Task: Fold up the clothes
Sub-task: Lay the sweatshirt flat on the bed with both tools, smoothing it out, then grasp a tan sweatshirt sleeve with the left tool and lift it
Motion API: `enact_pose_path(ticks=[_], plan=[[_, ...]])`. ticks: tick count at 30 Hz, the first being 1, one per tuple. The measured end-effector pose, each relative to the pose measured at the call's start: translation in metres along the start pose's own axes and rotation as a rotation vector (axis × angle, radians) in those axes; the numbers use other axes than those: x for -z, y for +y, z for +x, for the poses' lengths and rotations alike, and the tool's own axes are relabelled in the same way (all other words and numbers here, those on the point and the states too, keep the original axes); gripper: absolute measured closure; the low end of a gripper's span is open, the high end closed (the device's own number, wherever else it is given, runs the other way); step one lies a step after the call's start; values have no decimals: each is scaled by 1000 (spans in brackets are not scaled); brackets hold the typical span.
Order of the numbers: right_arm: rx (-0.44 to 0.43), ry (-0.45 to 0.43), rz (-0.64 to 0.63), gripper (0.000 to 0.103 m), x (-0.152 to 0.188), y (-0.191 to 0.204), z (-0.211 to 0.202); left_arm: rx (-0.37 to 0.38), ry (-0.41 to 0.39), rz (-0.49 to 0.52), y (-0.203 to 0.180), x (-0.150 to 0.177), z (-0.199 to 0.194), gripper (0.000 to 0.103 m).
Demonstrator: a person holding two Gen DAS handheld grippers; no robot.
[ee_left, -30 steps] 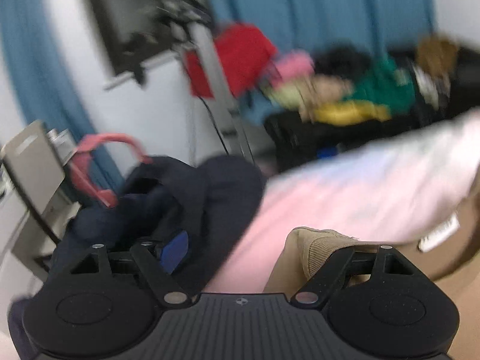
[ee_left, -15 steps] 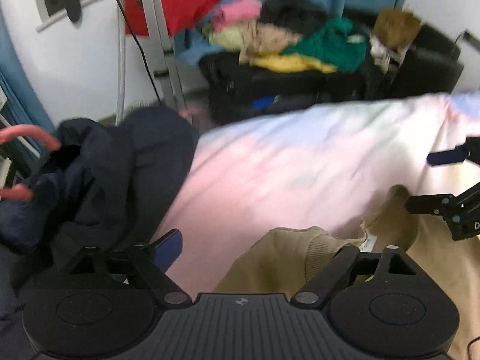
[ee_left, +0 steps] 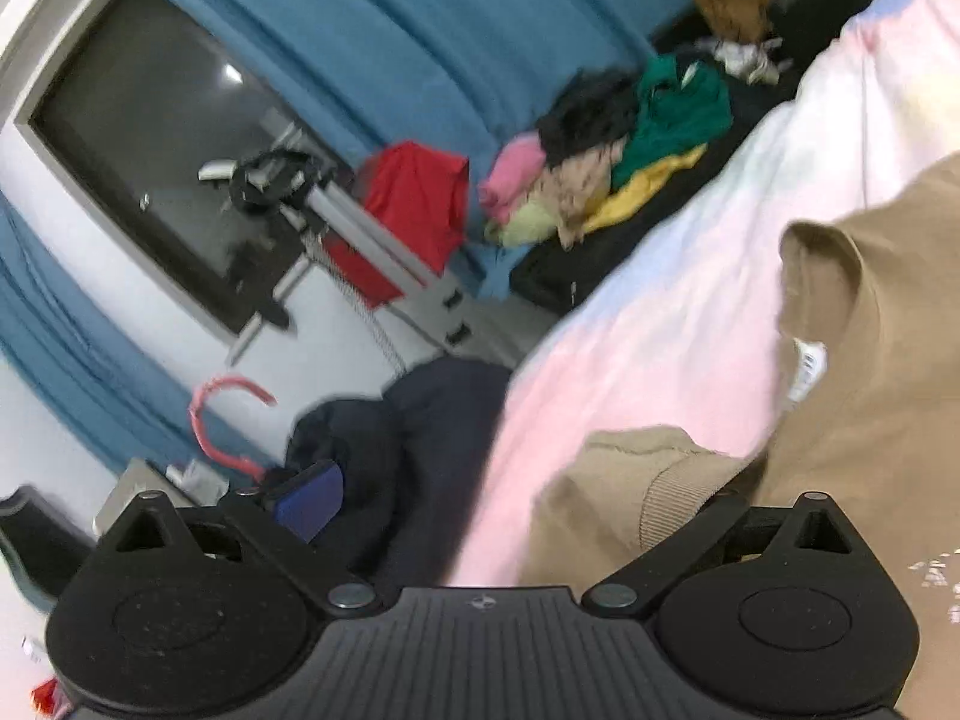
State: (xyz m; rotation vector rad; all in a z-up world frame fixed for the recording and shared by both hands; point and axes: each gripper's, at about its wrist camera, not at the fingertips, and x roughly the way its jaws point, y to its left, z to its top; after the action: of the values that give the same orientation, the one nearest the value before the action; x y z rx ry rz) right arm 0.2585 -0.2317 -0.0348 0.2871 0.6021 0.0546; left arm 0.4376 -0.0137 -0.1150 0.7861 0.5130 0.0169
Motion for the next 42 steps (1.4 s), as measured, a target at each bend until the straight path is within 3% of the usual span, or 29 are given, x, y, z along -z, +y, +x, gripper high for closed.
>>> enact_pose_path(ticks=[5, 8, 11, 15, 16, 18, 21, 27, 30, 33, 39, 42], plan=[[-3, -82, 22, 14, 70, -8, -78, 8, 169, -223, 11, -8, -2, 2], [-10, -78, 21, 14, 74, -19, -76, 75, 314, -489, 41, -6, 20, 2], [-26, -93, 4, 14, 77, -28, -61, 147, 461, -685, 67, -5, 56, 2], [-38, -116, -48, 14, 84, -37, -27, 88, 630, -724, 75, -13, 101, 4], [-41, -122, -56, 14, 86, -39, -20, 79, 634, -720, 75, -18, 109, 4], [-47, -128, -43, 14, 88, -45, -9, 29, 619, -693, 71, -30, 123, 4], [-40, -133, -33, 14, 89, -53, 6, 5, 524, -619, 51, -47, 135, 4], [-39, -114, 42, 14, 89, -67, 26, 43, 458, -256, -13, -57, 145, 0], [-44, -107, 55, 14, 90, -66, 27, 41, 440, -137, -13, -65, 140, 0], [-48, -112, 40, 14, 90, -61, 23, -17, 395, 41, -19, -75, 124, 0], [-42, -105, -2, 14, 96, -50, 15, 4, 407, 164, -22, -83, 103, 0], [-44, -109, -22, 14, 98, -45, 12, -31, 406, 246, -31, -78, 107, 0]])
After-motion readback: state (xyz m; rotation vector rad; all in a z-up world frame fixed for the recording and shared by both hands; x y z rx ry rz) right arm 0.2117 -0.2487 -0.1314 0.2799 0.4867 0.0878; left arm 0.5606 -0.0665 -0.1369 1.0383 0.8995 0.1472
